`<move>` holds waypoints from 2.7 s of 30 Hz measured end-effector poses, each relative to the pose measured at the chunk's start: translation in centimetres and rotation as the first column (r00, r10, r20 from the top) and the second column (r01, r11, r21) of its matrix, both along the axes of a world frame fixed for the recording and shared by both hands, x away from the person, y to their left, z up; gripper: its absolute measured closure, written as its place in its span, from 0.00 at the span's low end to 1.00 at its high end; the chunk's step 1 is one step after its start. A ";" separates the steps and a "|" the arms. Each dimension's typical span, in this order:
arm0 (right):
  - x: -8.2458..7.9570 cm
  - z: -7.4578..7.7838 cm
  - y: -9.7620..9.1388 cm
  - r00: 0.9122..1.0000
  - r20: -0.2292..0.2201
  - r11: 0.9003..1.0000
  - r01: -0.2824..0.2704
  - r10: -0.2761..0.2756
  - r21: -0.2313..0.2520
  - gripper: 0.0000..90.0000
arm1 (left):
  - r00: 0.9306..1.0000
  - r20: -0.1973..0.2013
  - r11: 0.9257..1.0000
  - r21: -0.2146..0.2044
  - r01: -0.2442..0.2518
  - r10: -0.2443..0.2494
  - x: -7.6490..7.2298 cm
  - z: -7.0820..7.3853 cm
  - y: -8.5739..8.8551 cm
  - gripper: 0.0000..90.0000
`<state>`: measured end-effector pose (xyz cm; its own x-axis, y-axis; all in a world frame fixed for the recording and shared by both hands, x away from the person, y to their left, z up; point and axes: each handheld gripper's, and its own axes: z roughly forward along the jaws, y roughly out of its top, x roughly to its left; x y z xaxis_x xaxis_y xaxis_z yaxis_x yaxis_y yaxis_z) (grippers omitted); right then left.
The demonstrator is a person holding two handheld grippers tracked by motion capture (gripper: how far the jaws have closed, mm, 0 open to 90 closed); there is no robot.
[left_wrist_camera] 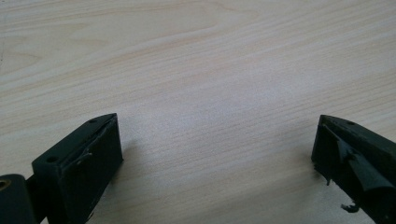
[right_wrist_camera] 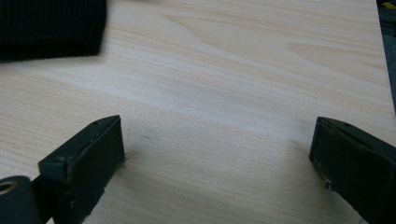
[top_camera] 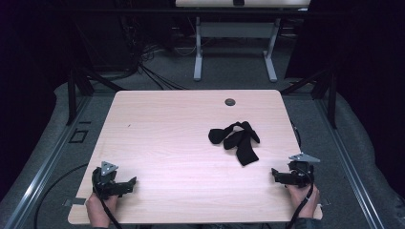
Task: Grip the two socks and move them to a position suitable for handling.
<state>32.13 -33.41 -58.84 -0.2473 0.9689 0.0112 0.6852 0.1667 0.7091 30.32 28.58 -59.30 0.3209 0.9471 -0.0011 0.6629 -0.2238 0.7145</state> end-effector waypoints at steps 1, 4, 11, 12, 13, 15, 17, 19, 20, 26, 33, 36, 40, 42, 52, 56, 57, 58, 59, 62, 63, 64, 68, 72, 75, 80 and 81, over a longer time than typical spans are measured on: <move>0.0 0.0 0.0 1.000 0.000 1.000 0.000 0.000 0.000 0.03 | 1.000 0.000 1.000 0.000 0.000 0.000 0.0 0.0 0.0 0.02; 0.0 0.0 0.0 1.000 -0.006 1.000 -0.002 0.002 -0.002 0.02 | 1.000 0.001 1.000 0.000 0.001 -0.001 0.0 0.0 0.0 0.02; 0.0 0.0 0.2 0.999 -0.015 0.999 -0.030 0.030 -0.010 0.00 | 1.000 0.000 1.000 0.000 0.000 0.000 0.0 0.0 0.0 0.02; 0.0 0.0 0.2 0.999 -0.014 0.999 -0.031 0.031 -0.010 0.00 | 1.000 0.003 1.000 0.001 0.001 -0.001 0.0 0.0 0.0 0.02; 0.0 0.0 0.2 0.999 -0.013 0.999 -0.031 0.030 -0.008 0.00 | 1.000 0.000 1.000 0.000 0.000 0.000 0.0 0.0 0.0 0.02; 0.0 0.0 0.2 0.999 -0.016 0.999 -0.038 0.038 -0.010 0.00 | 1.000 0.000 1.000 0.000 0.000 0.000 0.0 0.0 0.0 0.02; 0.0 0.0 0.4 0.999 -0.010 0.999 -0.052 0.052 -0.006 0.00 | 1.000 0.002 1.000 -0.002 -0.001 0.001 0.0 0.0 0.0 0.02; -0.1 0.0 0.5 0.998 -0.016 0.998 -0.068 0.068 -0.009 0.00 | 1.000 -0.001 1.000 -0.003 0.000 0.000 0.0 0.0 0.0 0.02; -0.1 0.1 0.5 0.997 -0.017 0.997 -0.074 0.074 -0.007 0.00 | 1.000 0.000 1.000 -0.003 0.000 0.000 0.0 0.0 0.0 0.02; -0.4 0.6 0.2 0.995 -0.036 0.993 -0.088 0.091 0.081 0.00 | 1.000 -0.001 1.000 -0.003 0.000 0.000 0.0 0.0 0.0 0.02; -0.8 2.2 2.0 0.988 -0.039 0.986 -0.146 0.150 0.080 0.00 | 1.000 -0.003 1.000 0.001 0.004 -0.004 0.0 0.0 0.0 0.02; -0.6 2.9 2.6 0.985 -0.037 0.982 -0.168 0.171 0.082 0.00 | 1.000 -0.002 1.000 0.001 0.004 -0.004 0.0 0.0 0.0 0.02; 0.2 4.4 4.4 0.971 -0.021 0.967 -0.235 0.238 0.097 0.01 | 1.000 -0.001 1.000 0.001 0.006 -0.006 0.0 0.0 0.0 0.02; 0.4 4.6 4.8 0.969 -0.023 0.965 -0.243 0.247 0.100 0.01 | 1.000 -0.001 1.000 0.001 0.006 -0.006 0.0 0.0 0.0 0.02; 3.5 5.9 8.3 0.940 -0.039 0.937 -0.332 0.338 0.112 0.02 | 1.000 0.001 1.000 0.001 0.003 -0.003 0.0 0.0 0.0 0.02; 5.1 5.7 9.3 0.936 -0.081 0.934 -0.331 0.343 0.132 0.03 | 1.000 0.001 1.000 0.001 0.005 -0.005 0.0 0.0 0.0 0.02; 5.4 5.7 9.4 0.933 -0.091 0.933 -0.333 0.347 0.137 0.03 | 1.000 0.001 1.000 0.001 0.004 -0.004 0.0 0.0 0.0 0.02; 5.8 5.6 9.6 0.933 -0.094 0.932 -0.332 0.347 0.143 0.04 | 1.000 0.001 1.000 0.001 0.004 -0.004 0.0 0.0 0.0 0.02; 6.2 5.5 9.9 0.932 -0.105 0.932 -0.331 0.348 0.147 0.03 | 1.000 0.001 1.000 0.001 0.004 -0.004 0.0 0.0 0.0 0.02; 7.4 5.1 10.5 0.932 -0.125 0.935 -0.320 0.340 0.155 0.03 | 1.000 0.001 1.000 0.001 0.005 -0.005 0.0 0.0 0.0 0.02; 7.7 5.0 10.6 0.932 -0.133 0.935 -0.317 0.338 0.157 0.03 | 1.000 0.001 1.000 0.001 0.005 -0.005 0.0 0.0 0.0 0.02; 8.1 4.9 10.7 0.933 -0.141 0.938 -0.309 0.331 0.158 0.02 | 1.000 0.001 1.000 0.000 0.005 -0.005 0.0 0.0 0.0 0.02; 9.3 4.6 11.3 0.942 -0.159 0.950 -0.273 0.295 0.150 0.00 | 1.000 0.001 1.000 0.000 0.005 -0.005 0.0 0.0 0.0 0.02; 10.4 4.0 11.6 0.947 -0.173 0.957 -0.248 0.272 0.149 0.00 | 1.000 0.001 1.000 0.002 0.008 -0.008 0.0 0.0 0.0 0.02; 10.8 3.8 11.8 0.950 -0.170 0.960 -0.237 0.261 0.148 0.00 | 1.000 0.002 1.000 0.002 0.008 -0.008 0.0 0.0 0.0 0.02; 11.5 2.9 12.1 0.964 -0.170 0.972 -0.181 0.206 0.153 0.07 | 1.000 -0.001 1.000 0.004 0.010 -0.010 0.0 0.0 0.0 0.02; 11.5 2.9 12.0 0.968 -0.162 0.974 -0.167 0.192 0.156 0.17 | 1.000 0.002 1.000 0.002 0.009 -0.009 0.0 0.0 0.0 0.02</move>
<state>43.66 -21.46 -55.98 -0.3988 0.8946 0.2016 0.7683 0.2059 0.6061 30.31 28.58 -59.29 0.3299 0.9440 0.0016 0.6595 -0.2316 0.7151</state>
